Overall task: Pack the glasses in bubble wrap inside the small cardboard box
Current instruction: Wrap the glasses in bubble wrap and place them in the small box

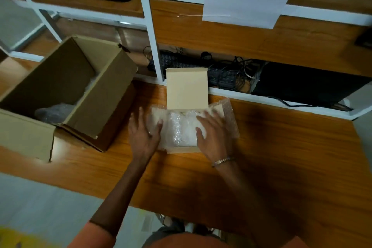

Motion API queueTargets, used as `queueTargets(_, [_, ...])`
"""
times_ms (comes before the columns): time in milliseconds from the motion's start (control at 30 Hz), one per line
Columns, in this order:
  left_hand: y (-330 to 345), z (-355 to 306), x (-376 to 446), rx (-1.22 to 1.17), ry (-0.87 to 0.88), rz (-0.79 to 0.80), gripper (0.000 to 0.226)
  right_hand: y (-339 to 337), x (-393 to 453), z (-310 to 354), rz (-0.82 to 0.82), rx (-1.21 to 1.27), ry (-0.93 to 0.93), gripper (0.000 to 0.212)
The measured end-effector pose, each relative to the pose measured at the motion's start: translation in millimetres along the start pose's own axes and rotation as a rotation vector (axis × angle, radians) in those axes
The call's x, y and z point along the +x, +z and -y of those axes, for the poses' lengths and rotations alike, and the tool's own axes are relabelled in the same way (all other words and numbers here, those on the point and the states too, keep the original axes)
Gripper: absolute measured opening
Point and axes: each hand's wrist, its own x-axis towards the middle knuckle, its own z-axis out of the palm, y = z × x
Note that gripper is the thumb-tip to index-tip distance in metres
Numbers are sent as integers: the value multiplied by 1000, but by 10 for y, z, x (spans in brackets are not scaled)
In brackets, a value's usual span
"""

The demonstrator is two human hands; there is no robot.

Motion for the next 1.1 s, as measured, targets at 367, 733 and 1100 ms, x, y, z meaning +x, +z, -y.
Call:
queueTargets(367, [-122,-22,-132,-746,-547,180,72,65,163,-707,-72,676,756,129])
queueTargets(733, [-35,-425,-362,-196,63,-42,40,-131,130,-155,-34,711,424,19])
queueTargets(1100, [141,-748,-124,-40,-52,568,59,190,193,65,472,436,224,47])
